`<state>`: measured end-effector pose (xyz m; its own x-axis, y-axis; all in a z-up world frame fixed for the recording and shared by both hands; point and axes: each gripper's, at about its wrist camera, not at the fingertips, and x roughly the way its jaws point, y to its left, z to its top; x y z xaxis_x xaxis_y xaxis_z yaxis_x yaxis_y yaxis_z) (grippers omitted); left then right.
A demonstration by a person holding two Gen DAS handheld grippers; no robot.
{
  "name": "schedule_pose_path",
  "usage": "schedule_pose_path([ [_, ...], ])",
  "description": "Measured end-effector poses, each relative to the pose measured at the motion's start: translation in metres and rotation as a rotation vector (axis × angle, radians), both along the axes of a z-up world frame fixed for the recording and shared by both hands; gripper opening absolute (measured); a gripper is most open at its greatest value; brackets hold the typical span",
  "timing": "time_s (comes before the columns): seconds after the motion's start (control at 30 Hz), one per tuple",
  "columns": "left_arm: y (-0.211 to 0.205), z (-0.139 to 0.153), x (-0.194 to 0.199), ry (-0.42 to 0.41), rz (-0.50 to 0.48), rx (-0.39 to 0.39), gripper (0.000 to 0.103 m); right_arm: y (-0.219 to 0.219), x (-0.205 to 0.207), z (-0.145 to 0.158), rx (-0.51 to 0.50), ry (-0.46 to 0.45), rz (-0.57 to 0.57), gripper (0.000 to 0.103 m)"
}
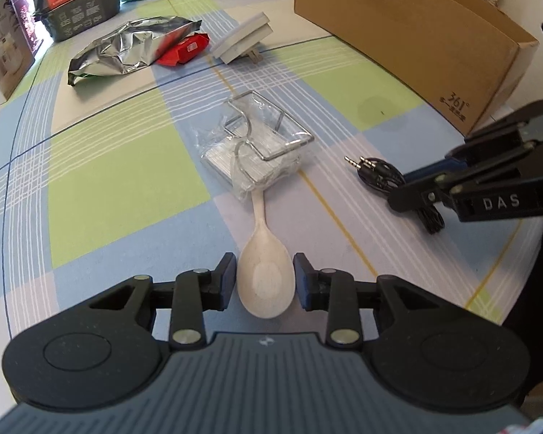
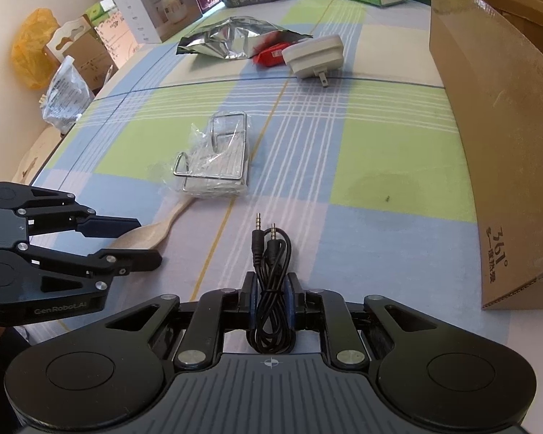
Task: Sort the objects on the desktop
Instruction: 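Lift the spoon and cable and carry both toward the cardboard box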
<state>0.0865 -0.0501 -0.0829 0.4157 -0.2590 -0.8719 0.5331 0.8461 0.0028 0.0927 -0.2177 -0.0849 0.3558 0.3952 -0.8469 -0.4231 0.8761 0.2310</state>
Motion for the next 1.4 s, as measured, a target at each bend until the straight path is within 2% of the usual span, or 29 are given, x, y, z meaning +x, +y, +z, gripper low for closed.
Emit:
schedule_pose_path([
  [0.23, 0.005, 0.002, 0.002, 0.030, -0.004, -0.008, 0.027, 0.001, 0.001, -0.002, -0.007, -0.009, 0.006, 0.011],
  [0.4, 0.004, 0.003, 0.007, 0.037, -0.003, -0.015, 0.027, 0.018, 0.002, -0.002, 0.002, -0.009, 0.075, 0.011],
  [0.57, 0.005, 0.003, 0.007, 0.049, -0.011, -0.019, 0.027, 0.041, 0.024, 0.002, 0.047, -0.013, 0.091, 0.011],
  [0.67, 0.011, 0.003, 0.007, 0.055, -0.002, -0.020, 0.027, 0.046, 0.042, 0.002, 0.063, -0.030, 0.064, 0.011],
  [0.8, 0.020, 0.006, 0.009, 0.049, 0.038, -0.038, 0.027, 0.046, 0.055, 0.004, 0.033, -0.041, 0.046, 0.011],
  [1.07, 0.020, 0.011, 0.009, 0.063, 0.084, -0.077, 0.027, 0.019, 0.026, -0.003, -0.017, 0.011, 0.002, 0.011],
  [1.4, 0.003, 0.024, -0.019, 0.057, 0.094, -0.110, 0.027, -0.003, -0.005, 0.014, 0.003, -0.009, -0.053, 0.011],
])
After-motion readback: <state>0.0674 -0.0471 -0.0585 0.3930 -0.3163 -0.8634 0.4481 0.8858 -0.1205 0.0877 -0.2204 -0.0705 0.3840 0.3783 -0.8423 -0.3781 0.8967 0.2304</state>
